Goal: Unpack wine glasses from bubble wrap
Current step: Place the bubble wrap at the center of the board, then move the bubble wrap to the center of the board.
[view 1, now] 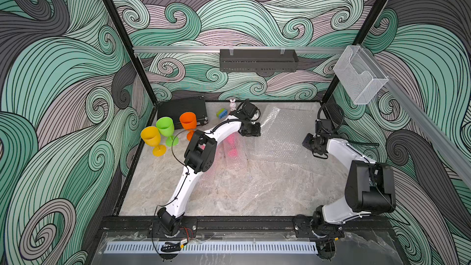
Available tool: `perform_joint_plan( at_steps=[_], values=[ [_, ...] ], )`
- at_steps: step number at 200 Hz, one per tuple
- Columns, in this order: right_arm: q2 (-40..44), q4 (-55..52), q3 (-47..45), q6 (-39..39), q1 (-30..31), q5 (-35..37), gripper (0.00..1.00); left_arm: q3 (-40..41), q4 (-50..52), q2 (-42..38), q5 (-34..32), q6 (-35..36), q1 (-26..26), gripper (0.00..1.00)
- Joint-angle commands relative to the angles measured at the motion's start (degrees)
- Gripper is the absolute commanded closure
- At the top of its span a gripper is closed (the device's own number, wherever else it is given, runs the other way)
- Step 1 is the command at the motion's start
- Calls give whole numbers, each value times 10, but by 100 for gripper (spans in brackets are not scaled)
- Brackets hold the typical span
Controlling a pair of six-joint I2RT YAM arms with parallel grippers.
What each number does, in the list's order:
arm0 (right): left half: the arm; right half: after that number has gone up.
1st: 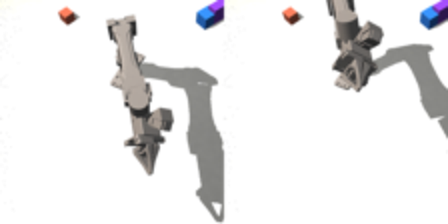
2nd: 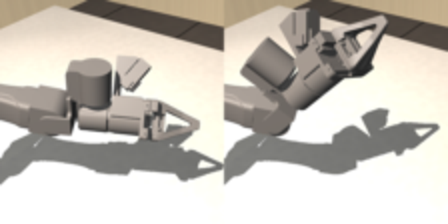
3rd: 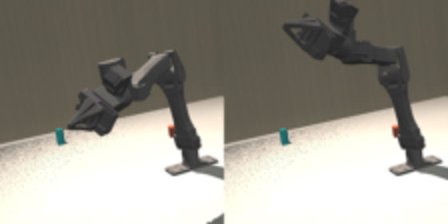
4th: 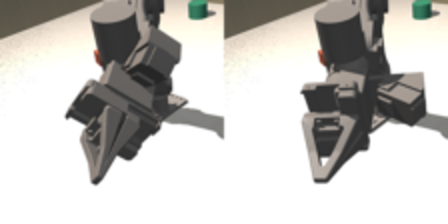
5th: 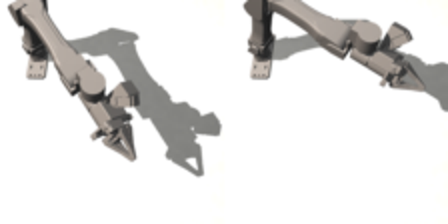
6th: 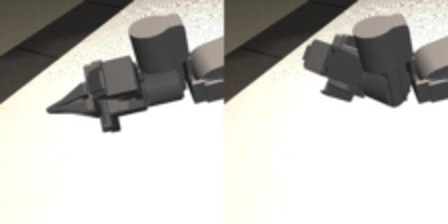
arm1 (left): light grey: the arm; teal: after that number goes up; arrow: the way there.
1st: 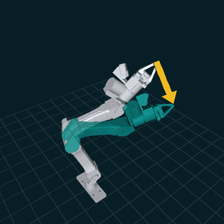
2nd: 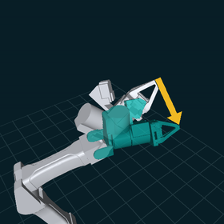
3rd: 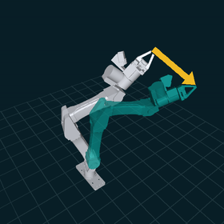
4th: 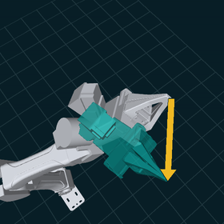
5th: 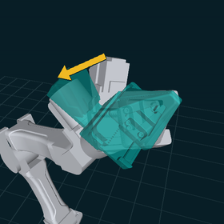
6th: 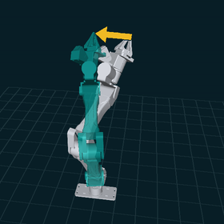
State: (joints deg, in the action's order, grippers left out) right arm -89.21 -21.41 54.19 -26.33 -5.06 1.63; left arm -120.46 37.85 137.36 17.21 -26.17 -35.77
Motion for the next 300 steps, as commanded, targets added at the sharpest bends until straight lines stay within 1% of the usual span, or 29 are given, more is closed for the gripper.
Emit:
perform_joint_plan(
  at_steps=[1, 11, 15, 23, 31, 52, 62, 87, 116, 137, 157, 179, 201, 246, 273, 286, 300],
  values=[
    [2, -6, 6, 15, -3, 25, 73, -24, 26, -15, -8, -3, 10, 55],
    [7, -7, 3, 16, -4, 35, 69, -22, 29, -24, -16, 1, 11, 52],
    [9, -6, 2, 16, -4, 38, 66, -22, 31, -28, -20, 2, 11, 51],
    [10, -12, 6, 21, -3, 42, 57, -22, 38, -36, -24, 1, 14, 50],
    [13, -22, 13, 27, -4, 41, 53, -22, 47, -42, -25, -1, 17, 50],
    [34, -35, 21, 36, -3, 37, 50, -18, 84, -71, -26, -4, 27, 50],
    [49, -36, 21, 37, -2, 28, 49, -4, 92, -94, -30, -4, 33, 49],
    [79, -54, 26, 42, 11, -2, 47, 64, 91, -177, -51, 5, 49, 47],
    [108, -68, 26, 41, 49, -46, 39, 159, 94, -262, -58, 8, 74, 45],
    [122, -69, 22, 28, 87, -75, 39, 212, 115, -302, -53, -3, 91, 45],
    [125, -63, 26, 17, 133, -88, 39, 267, 119, -328, -43, -12, 94, 45],
    [112, -42, 36, -1, 183, -123, 40, 337, 100, -348, -34, -28, 94, 46],
    [86, -29, 54, -11, 236, -130, 41, 391, 71, -357, -7, -45, 94, 47],
    [41, -10, 78, -22, 300, -133, 41, 436, 41, -348, 11, -60, 88, 47],
    [15, -6, 94, -23, 327, -137, 42, 469, -1, -342, 40, -82, 86, 47],
    [4, -4, 99, -23, 336, -141, 43, 477, -9, -336, 38, -85, 84, 50],
    [-3, -1, 102, -26, 342, -147, 43, 481, -13, -325, 36, -87, 82, 58]
  ],
)
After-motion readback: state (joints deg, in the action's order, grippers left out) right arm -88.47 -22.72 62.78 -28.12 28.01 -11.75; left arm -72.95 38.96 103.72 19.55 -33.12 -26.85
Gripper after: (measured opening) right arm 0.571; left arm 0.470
